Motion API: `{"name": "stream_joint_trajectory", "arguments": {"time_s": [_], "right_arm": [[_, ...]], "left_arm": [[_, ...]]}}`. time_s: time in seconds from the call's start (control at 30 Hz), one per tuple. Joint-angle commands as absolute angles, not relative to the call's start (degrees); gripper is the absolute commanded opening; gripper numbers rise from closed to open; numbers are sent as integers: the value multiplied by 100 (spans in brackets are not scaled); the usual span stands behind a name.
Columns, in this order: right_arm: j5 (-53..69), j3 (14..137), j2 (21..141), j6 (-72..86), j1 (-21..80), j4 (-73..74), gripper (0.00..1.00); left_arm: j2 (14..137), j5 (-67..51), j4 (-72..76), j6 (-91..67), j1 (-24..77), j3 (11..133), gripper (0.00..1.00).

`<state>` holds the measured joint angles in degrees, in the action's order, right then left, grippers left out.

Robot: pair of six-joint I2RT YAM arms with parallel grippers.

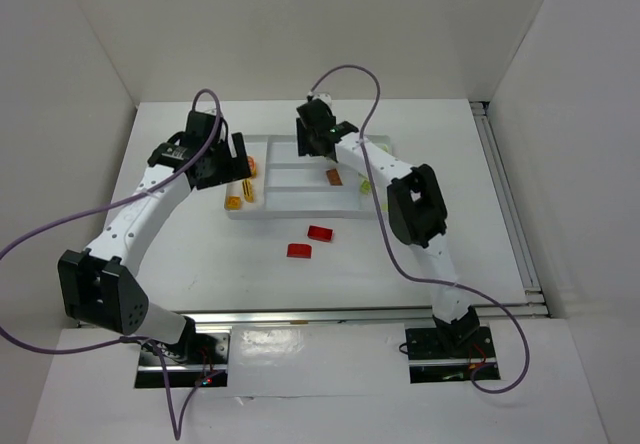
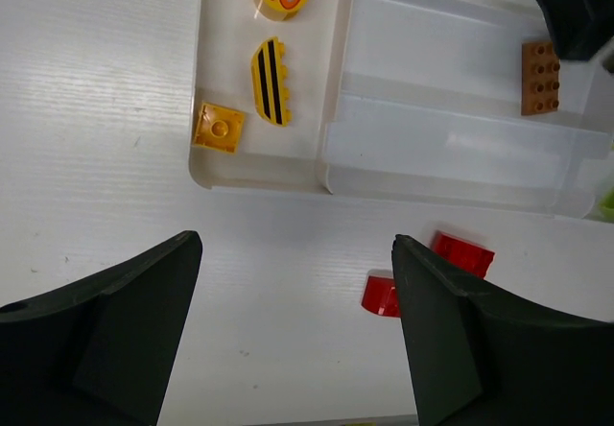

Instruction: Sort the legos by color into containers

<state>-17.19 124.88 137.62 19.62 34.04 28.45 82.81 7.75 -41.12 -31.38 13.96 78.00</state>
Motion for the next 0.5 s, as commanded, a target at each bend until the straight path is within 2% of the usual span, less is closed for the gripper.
{"name": "stream_joint_trajectory", "arguments": {"time_s": [0.0, 0.03, 0.1, 0.3, 0.33, 0.37, 0.43, 0.47], "right_arm": [[-1881, 10869, 12150, 1890, 3585, 2322, 62], [-1559, 10315, 11424, 1690, 3586, 1885, 59], [-1284, 8843, 10805, 1574, 3656, 1583, 56], [-1284, 6692, 9344, 1573, 4235, 1635, 55], [-935, 6532, 9247, 1512, 4410, 1635, 59], [-810, 6391, 9107, 1512, 4499, 1635, 68], [-729, 6162, 9105, 1407, 4771, 1635, 79], [-782, 6161, 9184, 1406, 4842, 1635, 79]], "left_arm": [[8130, 291, -3859, -2971, 1424, 7463, 91], [8130, 107, -3632, -3023, 1424, 7105, 91], [8130, 78, -3524, -3181, 1546, 6848, 91], [8200, 255, -3472, -3393, 1617, 6662, 91], [8261, 255, -3472, -3393, 1617, 6723, 91], [8262, 255, -3472, -3393, 1617, 6845, 91], [8314, 194, -3472, -3393, 1617, 7030, 91], [8314, 193, -3472, -3393, 1617, 7031, 91]]}}
